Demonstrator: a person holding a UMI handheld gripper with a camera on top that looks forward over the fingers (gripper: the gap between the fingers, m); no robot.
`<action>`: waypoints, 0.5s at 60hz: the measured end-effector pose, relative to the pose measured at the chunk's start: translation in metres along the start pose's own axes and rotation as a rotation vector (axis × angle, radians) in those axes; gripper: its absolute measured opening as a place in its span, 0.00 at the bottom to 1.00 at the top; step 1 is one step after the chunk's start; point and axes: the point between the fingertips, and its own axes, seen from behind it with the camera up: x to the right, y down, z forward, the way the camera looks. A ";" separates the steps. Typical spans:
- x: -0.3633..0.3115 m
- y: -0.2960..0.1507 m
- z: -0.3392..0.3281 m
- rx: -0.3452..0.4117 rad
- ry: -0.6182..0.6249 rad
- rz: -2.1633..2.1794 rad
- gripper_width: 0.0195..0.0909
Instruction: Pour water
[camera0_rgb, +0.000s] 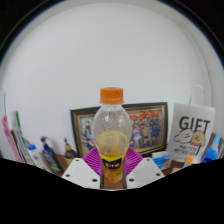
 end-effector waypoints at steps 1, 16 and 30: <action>0.011 0.006 0.003 -0.005 0.017 -0.030 0.07; 0.120 0.126 0.029 -0.153 0.112 -0.076 0.07; 0.146 0.194 0.032 -0.179 0.123 -0.068 0.08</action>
